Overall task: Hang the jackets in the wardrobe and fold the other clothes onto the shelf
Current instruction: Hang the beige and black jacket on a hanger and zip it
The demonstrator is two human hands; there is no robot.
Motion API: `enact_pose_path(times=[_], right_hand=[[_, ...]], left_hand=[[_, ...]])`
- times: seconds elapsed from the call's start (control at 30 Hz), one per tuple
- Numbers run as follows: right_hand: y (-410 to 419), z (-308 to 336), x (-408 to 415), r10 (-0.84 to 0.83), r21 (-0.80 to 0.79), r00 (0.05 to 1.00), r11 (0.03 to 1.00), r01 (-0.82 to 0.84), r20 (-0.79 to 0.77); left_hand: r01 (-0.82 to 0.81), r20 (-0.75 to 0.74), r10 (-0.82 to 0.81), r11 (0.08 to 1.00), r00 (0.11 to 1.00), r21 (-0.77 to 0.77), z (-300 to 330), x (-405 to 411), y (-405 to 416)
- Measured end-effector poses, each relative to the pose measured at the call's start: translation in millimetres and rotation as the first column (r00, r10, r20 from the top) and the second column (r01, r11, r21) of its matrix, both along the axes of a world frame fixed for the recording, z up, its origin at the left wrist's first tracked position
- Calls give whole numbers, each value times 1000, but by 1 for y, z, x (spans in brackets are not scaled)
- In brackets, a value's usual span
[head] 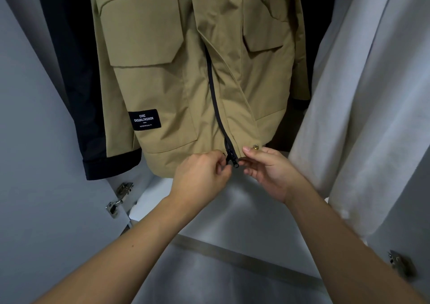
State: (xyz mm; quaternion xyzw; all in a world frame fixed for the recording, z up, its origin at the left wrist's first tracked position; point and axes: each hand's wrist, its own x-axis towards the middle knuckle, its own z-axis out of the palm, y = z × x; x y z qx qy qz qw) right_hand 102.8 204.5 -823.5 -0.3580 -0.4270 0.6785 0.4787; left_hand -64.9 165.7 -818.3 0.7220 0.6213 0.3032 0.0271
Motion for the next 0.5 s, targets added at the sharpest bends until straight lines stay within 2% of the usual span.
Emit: enact_pose_path(times=[0.2, 0.33, 0.37, 0.5], right_hand=[[0, -6, 1, -39, 18, 999, 999, 39, 25], [-1, -13, -10, -70, -4, 988, 998, 70, -140], [-1, -15, -14, -60, 6, 989, 998, 61, -139], [1, -17, -26, -53, 152, 993, 988, 37, 106]], left_hand=[[49, -86, -41, 994, 996, 100, 14, -9, 2], [138, -265, -101, 983, 959, 124, 42, -16, 11], [148, -321, -106, 983, 941, 109, 50, -15, 16], [233, -530, -183, 972, 828, 30, 74, -8, 32]])
